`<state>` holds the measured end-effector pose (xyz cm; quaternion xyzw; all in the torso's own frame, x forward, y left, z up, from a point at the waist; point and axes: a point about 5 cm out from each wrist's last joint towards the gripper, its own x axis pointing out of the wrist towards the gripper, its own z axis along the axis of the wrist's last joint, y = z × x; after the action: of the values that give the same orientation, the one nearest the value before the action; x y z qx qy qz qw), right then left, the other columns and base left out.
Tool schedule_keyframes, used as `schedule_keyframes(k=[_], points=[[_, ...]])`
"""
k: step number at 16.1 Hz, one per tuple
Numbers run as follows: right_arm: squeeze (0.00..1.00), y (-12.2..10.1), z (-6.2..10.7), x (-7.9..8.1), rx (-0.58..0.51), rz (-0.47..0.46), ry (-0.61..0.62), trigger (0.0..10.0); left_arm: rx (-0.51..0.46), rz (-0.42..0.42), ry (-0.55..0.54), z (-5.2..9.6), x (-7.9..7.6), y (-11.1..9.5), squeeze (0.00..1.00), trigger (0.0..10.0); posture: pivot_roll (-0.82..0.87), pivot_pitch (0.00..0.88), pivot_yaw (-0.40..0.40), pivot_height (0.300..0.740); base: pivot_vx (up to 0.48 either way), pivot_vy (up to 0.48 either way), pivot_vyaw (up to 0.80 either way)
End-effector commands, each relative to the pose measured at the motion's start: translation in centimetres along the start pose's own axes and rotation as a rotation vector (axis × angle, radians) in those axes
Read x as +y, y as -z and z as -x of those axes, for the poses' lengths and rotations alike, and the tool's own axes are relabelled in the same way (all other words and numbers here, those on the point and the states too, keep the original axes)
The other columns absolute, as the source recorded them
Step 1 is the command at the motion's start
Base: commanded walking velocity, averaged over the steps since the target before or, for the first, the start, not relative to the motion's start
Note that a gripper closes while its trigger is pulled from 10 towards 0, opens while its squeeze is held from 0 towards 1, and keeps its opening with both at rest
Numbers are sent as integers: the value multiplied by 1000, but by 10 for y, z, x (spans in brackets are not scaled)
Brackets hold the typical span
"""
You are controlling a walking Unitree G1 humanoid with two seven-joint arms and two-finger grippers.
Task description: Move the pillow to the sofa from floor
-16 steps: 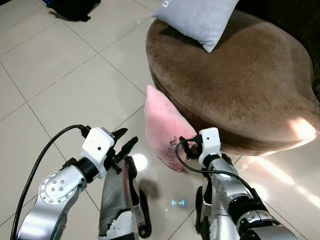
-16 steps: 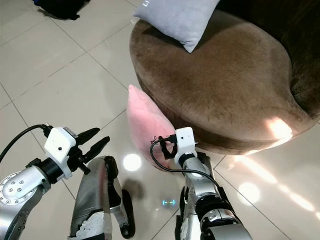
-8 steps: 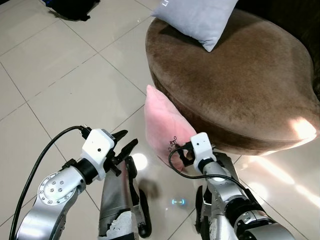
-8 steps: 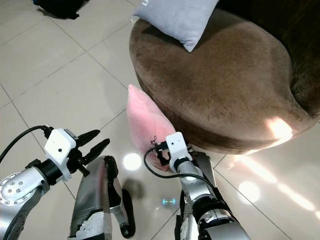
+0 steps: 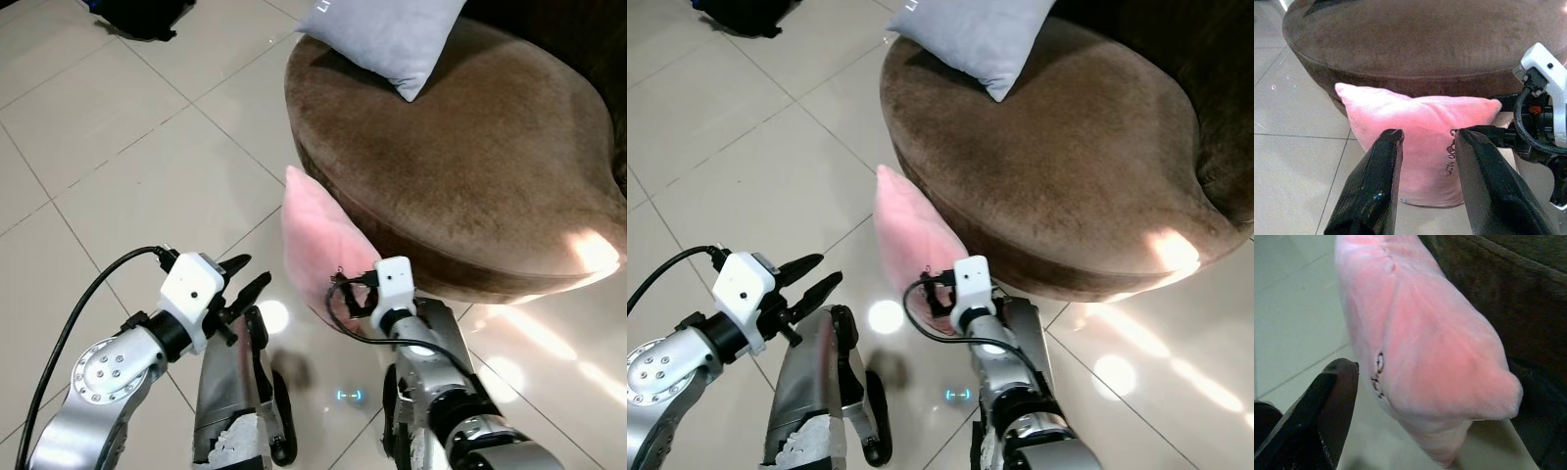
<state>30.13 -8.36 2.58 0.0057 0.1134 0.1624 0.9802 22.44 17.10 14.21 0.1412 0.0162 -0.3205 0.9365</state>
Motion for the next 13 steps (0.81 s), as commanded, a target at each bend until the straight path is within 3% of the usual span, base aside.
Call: schedule_keyframes(k=[1, 5, 8, 10, 11, 12, 13], points=[[0, 7, 2, 7, 17, -28, 5, 10000, 12, -9, 15, 5, -1, -1, 0, 10000, 226, 319, 121, 511, 0, 0, 0], [0, -3, -5, 11, -17, -102, 67, 10000, 21, -24, 15, 9, 3, -3, 0, 10000, 255, 325, 134, 511, 0, 0, 0], [0, -5, -9, 15, 1, -41, 120, 10000, 40, -49, 2, 13, 11, -4, 0, 10000, 273, 327, 140, 511, 0, 0, 0], [0, -6, -9, 16, 1, -54, 127, 10000, 42, -51, 1, 14, 11, -5, 0, 10000, 276, 330, 141, 511, 0, 0, 0], [0, -6, -9, 18, -3, -71, 125, 9412, 44, -51, 1, 14, 12, -5, 0, 10000, 275, 330, 141, 511, 0, 0, 0], [0, -6, -9, 19, -8, -79, 124, 2627, 44, -50, 1, 14, 11, -5, 0, 10000, 274, 330, 141, 511, 0, 0, 0], [0, -6, -9, 19, -9, -82, 125, 2118, 44, -49, 2, 14, 11, -5, 0, 10000, 274, 330, 141, 511, 0, 0, 0]])
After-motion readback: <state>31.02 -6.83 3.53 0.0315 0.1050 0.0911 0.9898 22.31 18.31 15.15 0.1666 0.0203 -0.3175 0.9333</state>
